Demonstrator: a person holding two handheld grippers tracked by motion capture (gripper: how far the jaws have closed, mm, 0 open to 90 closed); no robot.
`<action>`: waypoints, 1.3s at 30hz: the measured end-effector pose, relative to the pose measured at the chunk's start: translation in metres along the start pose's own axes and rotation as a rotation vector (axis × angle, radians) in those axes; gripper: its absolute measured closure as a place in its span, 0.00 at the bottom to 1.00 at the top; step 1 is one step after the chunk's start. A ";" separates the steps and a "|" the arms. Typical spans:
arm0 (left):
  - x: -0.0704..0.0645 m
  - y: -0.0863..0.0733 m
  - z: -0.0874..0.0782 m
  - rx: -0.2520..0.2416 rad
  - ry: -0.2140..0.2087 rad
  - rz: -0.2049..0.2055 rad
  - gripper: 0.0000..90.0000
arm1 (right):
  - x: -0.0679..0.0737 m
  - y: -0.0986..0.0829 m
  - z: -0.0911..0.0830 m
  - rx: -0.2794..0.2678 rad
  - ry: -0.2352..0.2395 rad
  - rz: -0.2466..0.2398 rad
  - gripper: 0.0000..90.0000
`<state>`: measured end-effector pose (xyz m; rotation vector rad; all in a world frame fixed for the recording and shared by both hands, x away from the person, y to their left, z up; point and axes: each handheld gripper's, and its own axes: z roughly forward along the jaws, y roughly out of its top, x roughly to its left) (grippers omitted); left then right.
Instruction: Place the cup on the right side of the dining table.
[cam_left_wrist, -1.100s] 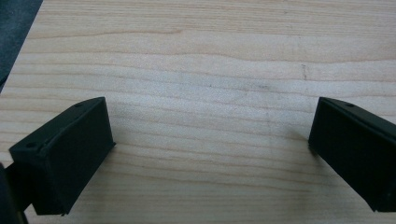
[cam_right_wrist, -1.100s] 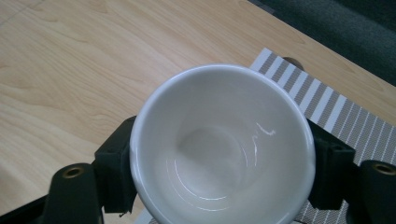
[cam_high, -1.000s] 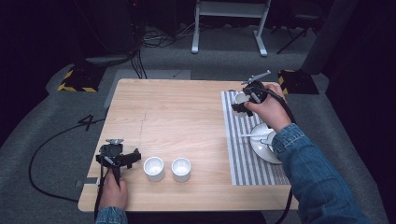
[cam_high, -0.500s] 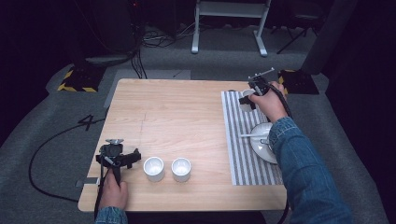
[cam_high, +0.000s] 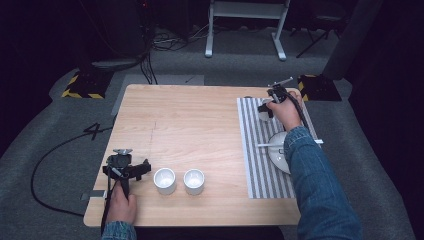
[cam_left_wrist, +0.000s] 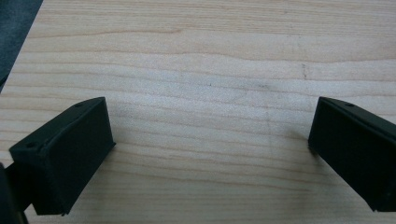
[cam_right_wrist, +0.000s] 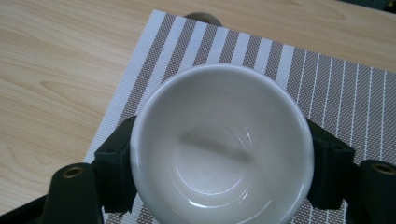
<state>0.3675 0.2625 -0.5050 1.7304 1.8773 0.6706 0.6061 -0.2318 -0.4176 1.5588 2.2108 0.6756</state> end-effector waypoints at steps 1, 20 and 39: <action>0.000 0.000 0.000 0.000 -0.001 0.000 0.00 | -0.001 -0.001 0.002 0.003 -0.002 0.001 0.30; 0.000 0.000 0.000 0.001 0.000 0.000 0.00 | -0.009 -0.023 0.020 0.030 0.019 0.042 0.30; 0.000 0.000 0.000 0.001 0.000 0.001 0.00 | -0.006 -0.025 0.001 -0.041 -0.019 0.012 0.23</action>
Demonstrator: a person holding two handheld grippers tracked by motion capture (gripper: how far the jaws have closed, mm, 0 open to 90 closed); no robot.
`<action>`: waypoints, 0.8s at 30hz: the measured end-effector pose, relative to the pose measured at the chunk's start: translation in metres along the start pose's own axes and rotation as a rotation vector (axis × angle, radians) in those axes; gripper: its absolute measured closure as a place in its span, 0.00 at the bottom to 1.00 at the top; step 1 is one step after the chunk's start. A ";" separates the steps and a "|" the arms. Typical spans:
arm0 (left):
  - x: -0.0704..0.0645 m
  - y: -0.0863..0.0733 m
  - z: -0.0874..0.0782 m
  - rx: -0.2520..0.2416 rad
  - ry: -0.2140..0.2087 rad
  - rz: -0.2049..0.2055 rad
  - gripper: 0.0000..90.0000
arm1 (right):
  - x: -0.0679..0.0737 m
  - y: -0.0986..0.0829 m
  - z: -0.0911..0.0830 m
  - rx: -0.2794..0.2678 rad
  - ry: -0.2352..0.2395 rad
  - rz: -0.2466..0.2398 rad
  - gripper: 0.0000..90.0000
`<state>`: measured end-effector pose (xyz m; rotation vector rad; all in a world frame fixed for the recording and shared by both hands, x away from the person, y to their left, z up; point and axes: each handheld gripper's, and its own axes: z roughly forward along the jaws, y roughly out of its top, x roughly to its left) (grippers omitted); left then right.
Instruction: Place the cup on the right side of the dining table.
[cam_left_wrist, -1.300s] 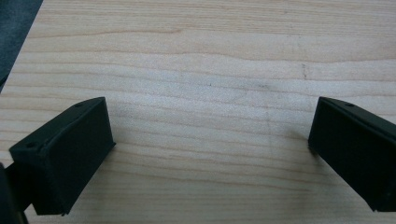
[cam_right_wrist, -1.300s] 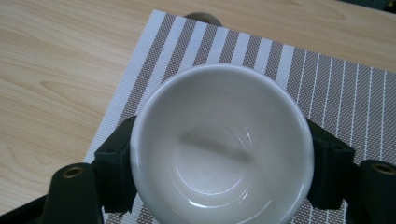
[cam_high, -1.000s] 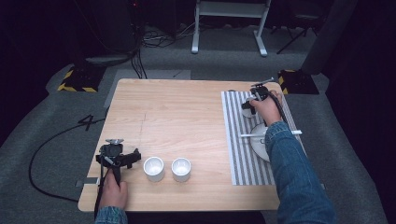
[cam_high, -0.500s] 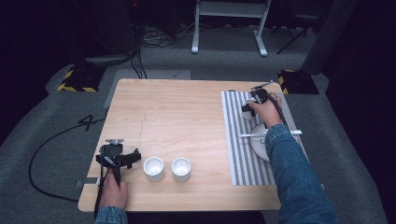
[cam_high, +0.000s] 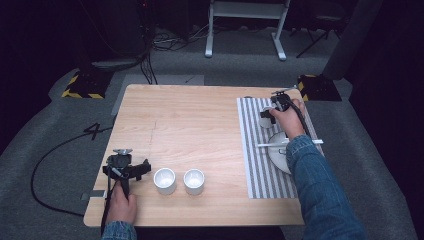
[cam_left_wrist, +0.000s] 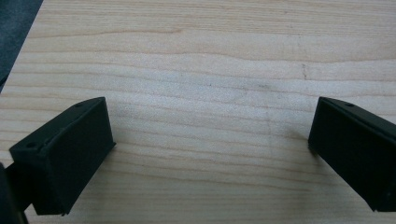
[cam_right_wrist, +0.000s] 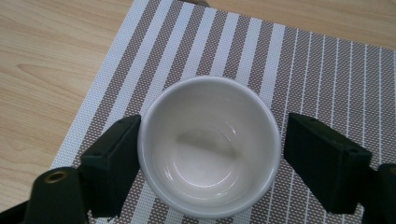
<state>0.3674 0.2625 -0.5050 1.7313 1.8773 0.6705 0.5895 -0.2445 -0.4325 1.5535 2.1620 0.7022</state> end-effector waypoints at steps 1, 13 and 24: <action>0.000 0.000 0.000 0.000 0.000 0.000 0.00 | 0.000 0.000 -0.002 -0.005 -0.001 0.000 0.23; 0.000 0.000 0.000 0.000 0.000 0.000 0.00 | 0.012 0.004 -0.031 -0.053 0.025 -0.025 0.23; 0.000 0.000 0.000 0.000 0.000 0.000 0.00 | 0.041 0.005 -0.066 -0.124 0.091 -0.105 0.23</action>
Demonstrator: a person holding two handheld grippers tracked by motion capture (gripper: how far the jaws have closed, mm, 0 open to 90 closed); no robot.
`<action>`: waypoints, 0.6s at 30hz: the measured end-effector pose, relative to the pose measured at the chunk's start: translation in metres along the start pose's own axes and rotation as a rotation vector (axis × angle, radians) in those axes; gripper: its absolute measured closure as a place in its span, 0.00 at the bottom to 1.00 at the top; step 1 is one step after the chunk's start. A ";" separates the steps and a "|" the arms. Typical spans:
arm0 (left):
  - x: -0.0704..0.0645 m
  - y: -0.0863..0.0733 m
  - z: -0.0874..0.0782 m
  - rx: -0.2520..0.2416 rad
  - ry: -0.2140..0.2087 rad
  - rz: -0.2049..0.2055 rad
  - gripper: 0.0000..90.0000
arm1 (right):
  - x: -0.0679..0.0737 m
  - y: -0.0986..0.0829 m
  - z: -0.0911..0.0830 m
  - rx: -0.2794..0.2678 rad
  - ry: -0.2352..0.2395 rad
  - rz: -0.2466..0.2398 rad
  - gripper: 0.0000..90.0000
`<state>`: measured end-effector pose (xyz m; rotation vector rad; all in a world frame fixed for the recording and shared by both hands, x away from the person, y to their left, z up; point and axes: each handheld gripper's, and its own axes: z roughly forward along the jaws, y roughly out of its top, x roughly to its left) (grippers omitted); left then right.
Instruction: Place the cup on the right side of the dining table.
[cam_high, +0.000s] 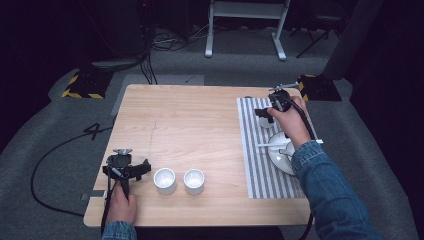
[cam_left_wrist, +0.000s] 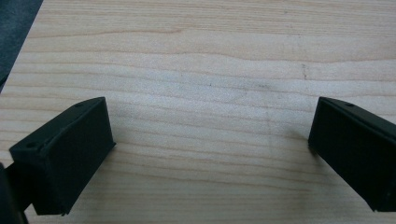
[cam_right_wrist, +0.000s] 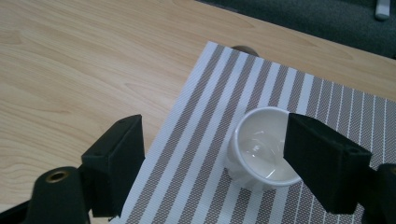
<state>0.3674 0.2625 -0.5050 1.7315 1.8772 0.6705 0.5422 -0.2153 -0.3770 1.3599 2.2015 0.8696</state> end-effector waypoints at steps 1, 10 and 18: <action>0.000 0.000 0.000 -0.001 0.000 -0.001 0.00 | 0.003 0.001 -0.003 -0.006 0.005 -0.007 0.23; 0.000 0.000 0.000 0.000 0.000 0.000 0.00 | 0.025 0.002 -0.025 -0.039 0.039 -0.055 0.23; 0.000 0.000 0.000 0.000 0.000 0.000 0.00 | 0.044 -0.006 -0.046 -0.065 0.084 -0.099 0.22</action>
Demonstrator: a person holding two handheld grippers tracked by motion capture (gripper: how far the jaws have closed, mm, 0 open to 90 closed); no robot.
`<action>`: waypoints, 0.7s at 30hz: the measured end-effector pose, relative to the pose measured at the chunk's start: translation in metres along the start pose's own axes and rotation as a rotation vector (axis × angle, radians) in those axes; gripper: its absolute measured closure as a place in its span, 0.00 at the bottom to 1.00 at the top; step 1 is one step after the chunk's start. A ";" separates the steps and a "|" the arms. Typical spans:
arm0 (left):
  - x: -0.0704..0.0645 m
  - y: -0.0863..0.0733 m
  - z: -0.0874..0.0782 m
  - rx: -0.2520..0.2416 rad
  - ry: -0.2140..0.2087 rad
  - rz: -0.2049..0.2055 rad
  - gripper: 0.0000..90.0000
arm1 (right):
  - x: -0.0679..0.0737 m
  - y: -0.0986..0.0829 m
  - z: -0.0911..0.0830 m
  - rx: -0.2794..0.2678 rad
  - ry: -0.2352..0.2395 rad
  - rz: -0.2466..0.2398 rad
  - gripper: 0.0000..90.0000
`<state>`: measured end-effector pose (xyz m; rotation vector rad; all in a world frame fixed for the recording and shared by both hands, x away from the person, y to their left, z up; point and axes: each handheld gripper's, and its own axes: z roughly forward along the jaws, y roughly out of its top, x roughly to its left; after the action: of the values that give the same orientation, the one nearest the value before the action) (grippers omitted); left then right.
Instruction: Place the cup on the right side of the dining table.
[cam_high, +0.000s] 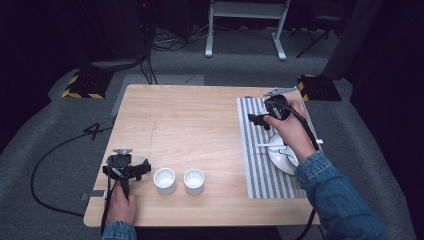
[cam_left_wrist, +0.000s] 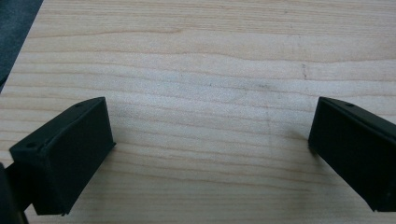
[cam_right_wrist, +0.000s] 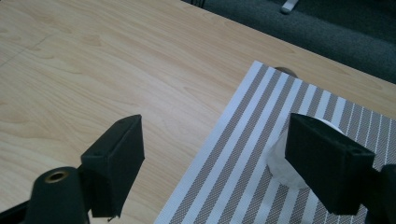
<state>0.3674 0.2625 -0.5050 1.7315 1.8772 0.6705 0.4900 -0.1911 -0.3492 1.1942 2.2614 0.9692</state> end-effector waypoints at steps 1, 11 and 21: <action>0.000 0.000 0.000 0.000 0.000 0.000 0.00 | 0.002 -0.001 -0.002 -0.003 0.003 -0.003 0.22; 0.000 0.000 0.000 0.001 0.001 -0.002 0.00 | 0.013 -0.016 -0.020 -0.019 0.080 -0.013 0.23; 0.000 0.000 0.000 0.001 0.000 -0.002 0.00 | 0.026 -0.036 -0.045 -0.029 0.110 -0.056 0.23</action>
<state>0.3671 0.2623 -0.5049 1.7297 1.8801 0.6688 0.4280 -0.2013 -0.3455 1.0835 2.3435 1.0670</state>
